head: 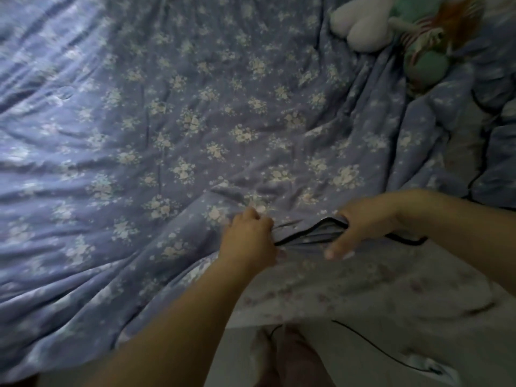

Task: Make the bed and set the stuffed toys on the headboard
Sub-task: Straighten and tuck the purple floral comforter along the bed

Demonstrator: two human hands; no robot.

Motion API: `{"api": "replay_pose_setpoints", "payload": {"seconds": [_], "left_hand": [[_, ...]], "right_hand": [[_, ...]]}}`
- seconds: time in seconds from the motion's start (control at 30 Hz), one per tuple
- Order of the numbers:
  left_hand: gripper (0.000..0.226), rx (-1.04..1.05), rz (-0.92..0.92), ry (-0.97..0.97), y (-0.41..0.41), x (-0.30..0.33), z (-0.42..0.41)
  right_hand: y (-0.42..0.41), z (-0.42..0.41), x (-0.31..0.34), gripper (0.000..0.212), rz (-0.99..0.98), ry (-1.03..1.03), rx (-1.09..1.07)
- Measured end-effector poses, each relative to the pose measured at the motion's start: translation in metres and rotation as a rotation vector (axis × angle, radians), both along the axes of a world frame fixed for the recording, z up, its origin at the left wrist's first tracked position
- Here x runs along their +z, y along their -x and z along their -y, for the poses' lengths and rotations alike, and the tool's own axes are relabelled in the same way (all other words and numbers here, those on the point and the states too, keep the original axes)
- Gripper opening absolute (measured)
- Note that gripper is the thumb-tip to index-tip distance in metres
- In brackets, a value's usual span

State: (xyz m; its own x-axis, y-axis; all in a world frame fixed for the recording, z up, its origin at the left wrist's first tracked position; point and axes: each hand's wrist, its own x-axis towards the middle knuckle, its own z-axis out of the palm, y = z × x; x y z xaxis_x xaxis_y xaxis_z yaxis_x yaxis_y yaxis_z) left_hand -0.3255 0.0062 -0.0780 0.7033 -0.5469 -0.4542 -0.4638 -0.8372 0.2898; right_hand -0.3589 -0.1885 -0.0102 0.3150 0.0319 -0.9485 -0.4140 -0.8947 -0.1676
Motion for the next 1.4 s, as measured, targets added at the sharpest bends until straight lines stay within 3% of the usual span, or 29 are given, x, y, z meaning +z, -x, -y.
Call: {"api": "replay_pose_setpoints", "payload": {"seconds": [0.1, 0.13, 0.2, 0.27, 0.33, 0.4, 0.43, 0.5, 0.57, 0.63, 0.7, 0.77, 0.93, 1.1, 1.23, 1.4], "left_hand": [[0.012, 0.165, -0.433, 0.075, 0.006, 0.014, -0.001], [0.013, 0.261, -0.57, 0.129, 0.008, 0.019, -0.003], [0.012, 0.472, -0.763, 0.235, 0.015, 0.028, -0.008], [0.008, 0.629, -0.917, 0.32, 0.023, 0.035, -0.01], [0.01, 0.622, -1.03, 0.348, 0.03, 0.035, -0.01], [0.019, 0.492, -1.076, 0.366, 0.037, 0.032, -0.009], [0.029, 0.419, -1.058, 0.33, 0.041, 0.029, -0.01], [0.049, 0.211, -0.809, 0.124, 0.049, 0.021, -0.013], [0.043, 0.006, -0.454, -0.069, 0.057, 0.02, -0.012], [0.033, -0.021, -0.32, -0.119, 0.063, 0.022, -0.008], [0.027, 0.054, -0.372, -0.145, 0.071, 0.02, -0.005], [0.006, 0.129, -0.485, -0.204, 0.083, 0.015, -0.004], [0.008, 0.188, -0.596, -0.234, 0.113, 0.002, 0.005], [0.007, 0.147, -0.579, -0.27, 0.142, -0.004, 0.023], [0.024, 0.057, -0.582, -0.317, 0.165, -0.013, 0.036], [0.006, 0.156, -0.671, -0.318, 0.192, -0.025, 0.041]], "right_hand": [[0.007, -0.005, -0.002, 0.05, 0.187, 0.112, 0.211], [0.009, -0.006, -0.006, 0.053, 0.344, 0.151, 0.28], [0.016, -0.011, -0.017, 0.079, 0.574, 0.209, 0.426], [0.02, -0.017, -0.029, 0.075, 0.672, 0.24, 0.587], [0.021, -0.019, -0.036, 0.052, 0.741, 0.248, 0.661], [0.024, -0.015, -0.036, 0.045, 0.661, 0.227, 0.621], [0.027, -0.012, -0.033, 0.04, 0.588, 0.201, 0.575], [0.033, -0.005, -0.03, 0.031, 0.485, 0.157, 0.55], [0.038, 0.001, -0.03, 0.03, 0.466, 0.145, 0.583], [0.037, 0.004, -0.031, 0.032, 0.468, 0.134, 0.588], [0.037, 0.005, -0.033, 0.033, 0.465, 0.096, 0.587], [0.043, 0.006, -0.037, 0.036, 0.461, 0.056, 0.61], [0.068, 0.015, -0.05, 0.029, 0.488, 0.051, 0.657], [0.093, 0.034, -0.062, 0.033, 0.423, 0.03, 0.704], [0.112, 0.043, -0.069, 0.022, 0.325, 0.028, 0.776], [0.141, 0.058, -0.088, 0.029, 0.357, 0.016, 0.806]]}}
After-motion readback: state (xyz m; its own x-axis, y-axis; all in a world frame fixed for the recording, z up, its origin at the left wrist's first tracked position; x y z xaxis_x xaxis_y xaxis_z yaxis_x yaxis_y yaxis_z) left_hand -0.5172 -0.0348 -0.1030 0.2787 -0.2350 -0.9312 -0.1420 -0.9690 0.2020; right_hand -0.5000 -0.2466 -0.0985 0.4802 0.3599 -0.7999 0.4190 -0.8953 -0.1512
